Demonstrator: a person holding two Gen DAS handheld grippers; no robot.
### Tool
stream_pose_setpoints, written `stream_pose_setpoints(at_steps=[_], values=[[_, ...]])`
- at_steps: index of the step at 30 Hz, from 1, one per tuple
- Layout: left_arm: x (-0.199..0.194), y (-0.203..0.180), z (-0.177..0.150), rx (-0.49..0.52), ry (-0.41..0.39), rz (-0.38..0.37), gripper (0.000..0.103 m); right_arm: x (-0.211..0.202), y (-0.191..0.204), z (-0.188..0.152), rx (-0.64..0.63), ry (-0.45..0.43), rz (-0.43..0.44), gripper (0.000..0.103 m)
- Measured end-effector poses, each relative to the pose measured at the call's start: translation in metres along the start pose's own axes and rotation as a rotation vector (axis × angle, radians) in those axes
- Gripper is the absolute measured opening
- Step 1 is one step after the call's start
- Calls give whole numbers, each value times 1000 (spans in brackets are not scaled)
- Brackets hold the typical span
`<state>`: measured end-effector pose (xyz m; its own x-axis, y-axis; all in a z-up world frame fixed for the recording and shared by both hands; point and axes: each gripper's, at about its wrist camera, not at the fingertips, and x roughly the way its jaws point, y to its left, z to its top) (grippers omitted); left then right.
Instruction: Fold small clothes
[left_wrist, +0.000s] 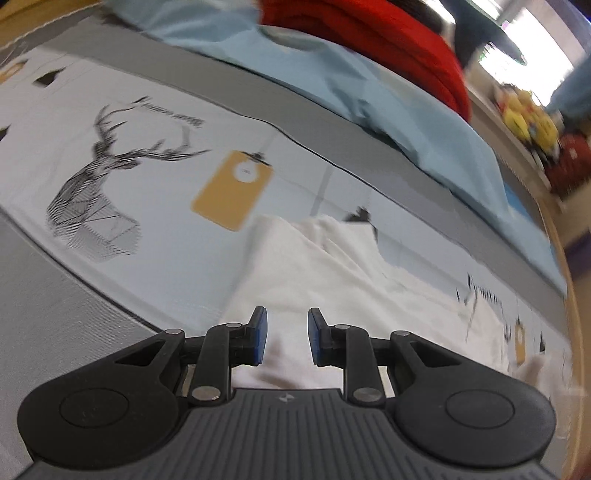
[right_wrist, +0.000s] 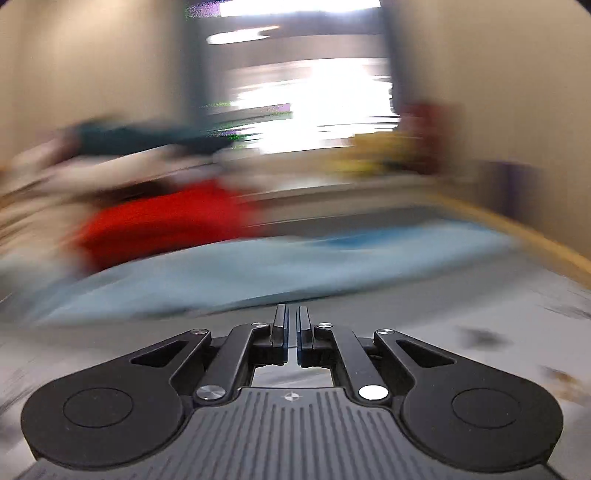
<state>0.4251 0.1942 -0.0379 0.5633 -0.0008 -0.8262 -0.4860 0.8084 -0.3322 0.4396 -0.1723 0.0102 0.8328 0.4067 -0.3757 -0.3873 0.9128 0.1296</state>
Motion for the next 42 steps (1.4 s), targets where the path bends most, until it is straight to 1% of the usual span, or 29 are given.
stream_pose_setpoints(at_steps=[1,2,3,4,5,6,8,10,12,14,16,17,18,19,20,23,24,25,27,28,29,30,31,32,34,35,38,40,42], values=[[-2,5,2,-25,-2,-1,26,3,31,-8,-36,75,128,4],[-3,9,4,-40,-2,-4,26,6,52,-16,-43,155,210,7],[-4,11,6,-48,-1,-7,26,9,69,-26,-32,256,268,9],[-5,13,7,-50,0,-10,26,12,79,-35,-8,339,279,14],[-5,13,8,-46,2,-14,26,15,84,-44,25,412,259,20],[-4,12,8,-41,5,-16,26,17,84,-53,73,471,215,21],[-2,11,8,-39,14,-15,26,20,68,-66,186,535,127,22],[1,9,5,-36,24,-15,26,17,45,-78,268,520,37,22],[4,4,3,-21,32,-21,26,16,10,-81,320,481,-116,22],[5,-2,1,-7,32,-22,26,14,-37,-83,434,442,-256,23],[8,-9,-1,0,33,-23,28,6,-81,-86,553,383,-374,28],[10,-12,-2,4,35,-23,28,3,-95,-87,588,355,-417,32],[12,-16,-4,11,38,-22,28,-1,-108,-92,620,333,-445,34],[14,-19,-5,18,42,-22,28,-3,-122,-94,658,322,-459,38],[16,-23,-7,26,47,-21,28,-2,-135,-99,710,321,-447,39],[22,-32,-12,47,58,-21,28,8,-159,-115,883,349,-368,40],[23,-35,-13,56,59,-22,28,11,-162,-116,903,352,-361,40],[24,-38,-14,63,60,-23,28,13,-163,-117,903,352,-367,42],[26,-42,-16,73,63,-24,28,18,-164,-115,885,361,-389,42],[27,-44,-17,76,65,-25,28,18,-164,-113,875,373,-410,39],[28,-45,-18,78,67,-26,28,17,-156,-112,856,383,-427,30],[29,-46,-18,81,69,-27,28,16,-155,-110,832,389,-439,25],[30,-48,-19,85,70,-28,28,13,-155,-108,814,391,-443,14],[31,-50,-20,92,72,-31,28,12,-152,-107,805,388,-443,7],[32,-55,-21,106,77,-41,28,6,-153,-103,781,375,-438,3],[32,-57,-22,114,79,-46,28,25,-151,-99,766,368,-443,2],[31,-61,-25,133,82,-60,28,19,-152,-90,743,324,-459,0],[31,-62,-25,141,81,-63,28,15,-154,-85,749,296,-459,0],[31,-61,-25,139,82,-61,28,13,-155,-84,793,302,-425,2]])
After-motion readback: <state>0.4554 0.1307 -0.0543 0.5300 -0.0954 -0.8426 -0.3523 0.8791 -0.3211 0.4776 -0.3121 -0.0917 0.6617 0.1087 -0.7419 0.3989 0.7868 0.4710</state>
